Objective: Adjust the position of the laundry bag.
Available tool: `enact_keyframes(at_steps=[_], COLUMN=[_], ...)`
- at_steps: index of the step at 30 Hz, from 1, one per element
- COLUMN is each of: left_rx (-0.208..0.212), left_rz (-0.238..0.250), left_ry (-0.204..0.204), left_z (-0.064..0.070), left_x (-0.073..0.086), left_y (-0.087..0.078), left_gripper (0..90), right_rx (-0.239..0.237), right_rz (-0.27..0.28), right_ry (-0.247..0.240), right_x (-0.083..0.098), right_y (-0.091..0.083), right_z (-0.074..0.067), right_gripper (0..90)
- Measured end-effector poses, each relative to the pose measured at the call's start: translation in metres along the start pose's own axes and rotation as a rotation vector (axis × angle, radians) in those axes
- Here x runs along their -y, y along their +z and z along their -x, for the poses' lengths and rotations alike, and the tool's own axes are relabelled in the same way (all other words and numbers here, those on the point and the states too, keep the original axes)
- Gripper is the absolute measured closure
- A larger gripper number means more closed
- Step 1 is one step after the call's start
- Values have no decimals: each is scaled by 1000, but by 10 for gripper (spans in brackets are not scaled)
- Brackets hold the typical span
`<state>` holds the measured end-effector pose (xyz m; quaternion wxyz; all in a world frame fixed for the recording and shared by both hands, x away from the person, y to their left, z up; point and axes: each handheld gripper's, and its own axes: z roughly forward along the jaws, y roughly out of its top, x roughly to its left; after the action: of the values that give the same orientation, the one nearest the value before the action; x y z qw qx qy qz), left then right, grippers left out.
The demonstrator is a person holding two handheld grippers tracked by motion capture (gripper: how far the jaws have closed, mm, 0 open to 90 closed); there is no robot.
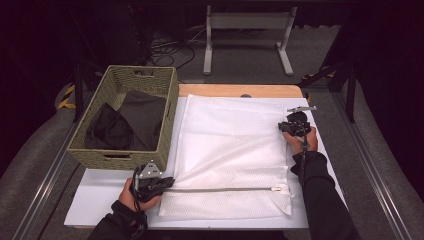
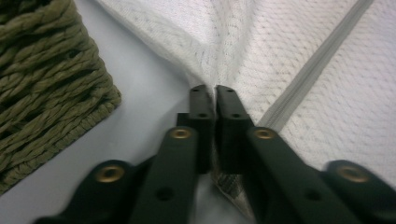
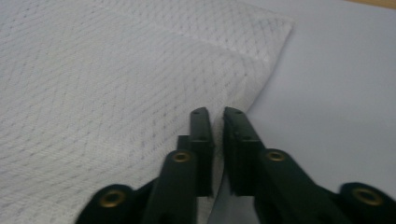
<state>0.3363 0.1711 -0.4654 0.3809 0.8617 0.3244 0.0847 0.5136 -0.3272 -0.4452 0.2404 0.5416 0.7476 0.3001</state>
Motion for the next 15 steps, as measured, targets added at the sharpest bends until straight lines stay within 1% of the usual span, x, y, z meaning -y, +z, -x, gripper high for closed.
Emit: enact_keyframes(at_steps=[1, 2, 4, 5, 6, 8, 9, 10, 11, 12, 13, 15], left_rx=[0, -3, -7, -12, -27, -25, -44, -39, -44, -59, -65, -62], left_rz=[-3, -1, 1, 3, 10, 19, 19, 18, 22, 21, 22, 23], left_ry=[2, -4, 0, -7, -2, -29, -18, -29, -33, -25, -40, -52], left_z=[0, 0, 0, -1, -3, -4, -6, -6, -6, -6, -6, -8], left_x=[0, 0, 0, 1, 1, 2, 2, 2, 2, 3, 3, 4], left_y=[0, 0, -1, -3, -4, -5, -6, -6, -7, -8, -9, -9], left_gripper=[885, 886, 885, 885, 885, 884, 884, 884, 885, 885, 885, 883], right_rx=[1, 2, -2, -4, -7, -9, -12, -16, -17, -18, -22, -19], right_rz=[-9, -12, -10, -10, -11, -11, -10, -8, -5, 2, 1, 7], right_ry=[-14, -24, -23, -19, -19, -28, -29, -39, -44, -48, -48, -66], right_x=[-3, -5, -9, -10, -12, -16, -18, -21, -24, -27, -31, -37], right_y=[2, 4, 7, 8, 10, 14, 15, 17, 20, 22, 25, 29], right_z=[0, -1, 0, 0, 0, -1, -1, -3, -4, -6, -8, -13], right_gripper=[884, 888, 893, 893, 893, 893, 893, 893, 892, 892, 893, 891])
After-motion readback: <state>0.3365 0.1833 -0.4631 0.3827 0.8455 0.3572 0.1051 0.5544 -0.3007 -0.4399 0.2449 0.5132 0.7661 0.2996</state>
